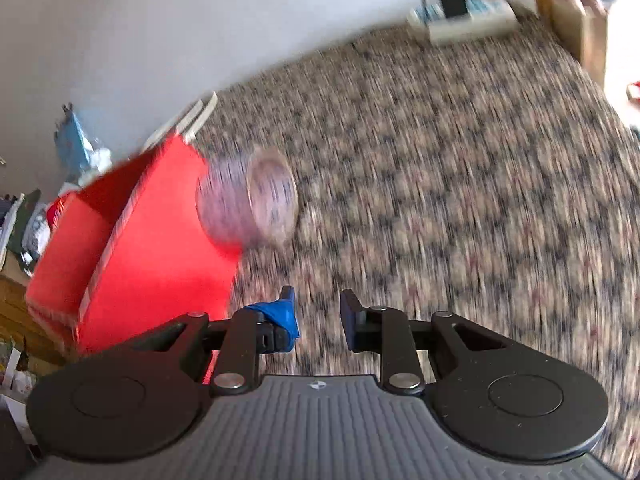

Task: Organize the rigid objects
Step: 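Close the right gripper on the rim of the clear tape roll, then lift the tape roll with the right gripper and carry it over the box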

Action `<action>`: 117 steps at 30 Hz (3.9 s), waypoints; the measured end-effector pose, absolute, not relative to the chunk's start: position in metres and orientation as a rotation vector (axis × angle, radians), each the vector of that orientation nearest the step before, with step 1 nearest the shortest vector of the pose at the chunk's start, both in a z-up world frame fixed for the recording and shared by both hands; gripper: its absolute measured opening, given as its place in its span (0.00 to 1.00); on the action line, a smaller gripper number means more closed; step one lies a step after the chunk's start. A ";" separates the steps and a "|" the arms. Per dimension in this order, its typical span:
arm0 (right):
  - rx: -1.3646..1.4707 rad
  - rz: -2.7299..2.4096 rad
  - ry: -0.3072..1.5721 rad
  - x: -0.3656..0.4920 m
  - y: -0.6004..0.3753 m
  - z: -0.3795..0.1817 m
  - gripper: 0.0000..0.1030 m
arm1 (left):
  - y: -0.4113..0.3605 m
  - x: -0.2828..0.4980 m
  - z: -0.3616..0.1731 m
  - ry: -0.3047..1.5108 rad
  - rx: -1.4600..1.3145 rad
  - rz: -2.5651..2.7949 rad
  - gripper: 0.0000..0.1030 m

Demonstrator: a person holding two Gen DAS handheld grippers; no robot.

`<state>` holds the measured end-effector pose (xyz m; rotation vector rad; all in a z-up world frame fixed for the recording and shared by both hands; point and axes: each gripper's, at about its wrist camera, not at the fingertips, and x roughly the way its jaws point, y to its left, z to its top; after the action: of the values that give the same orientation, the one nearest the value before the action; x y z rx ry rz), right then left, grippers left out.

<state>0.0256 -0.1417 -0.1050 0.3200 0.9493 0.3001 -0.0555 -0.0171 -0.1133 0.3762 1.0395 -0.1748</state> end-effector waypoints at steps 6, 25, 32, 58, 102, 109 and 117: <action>0.291 0.366 0.858 0.091 -0.126 -0.085 0.07 | -0.023 -0.045 -0.117 0.999 0.350 -0.137 0.65; 0.036 0.463 0.878 0.142 -0.062 -0.124 0.07 | -0.006 -0.045 -0.114 1.000 0.261 -0.095 0.66; 0.136 0.504 1.001 0.100 -0.100 -0.150 0.08 | 0.001 -0.042 -0.118 1.007 0.254 -0.112 0.66; 0.302 0.709 1.050 -0.013 -0.111 -0.131 0.09 | 0.056 -0.103 -0.086 1.008 0.189 -0.143 0.67; 0.850 0.657 1.142 -0.006 -0.160 -0.163 0.27 | 0.036 -0.081 -0.106 0.978 0.225 -0.079 0.13; 0.846 0.639 1.142 -0.021 -0.182 -0.163 0.29 | 0.032 -0.081 -0.097 0.959 0.199 -0.107 0.05; 0.828 0.522 1.048 -0.054 -0.202 -0.140 0.29 | 0.023 -0.078 -0.072 0.863 0.249 -0.232 0.05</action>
<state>-0.0544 -0.2024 -0.1396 0.8283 1.0479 0.5222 -0.0779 0.0234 -0.0723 0.2489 0.8633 -0.2325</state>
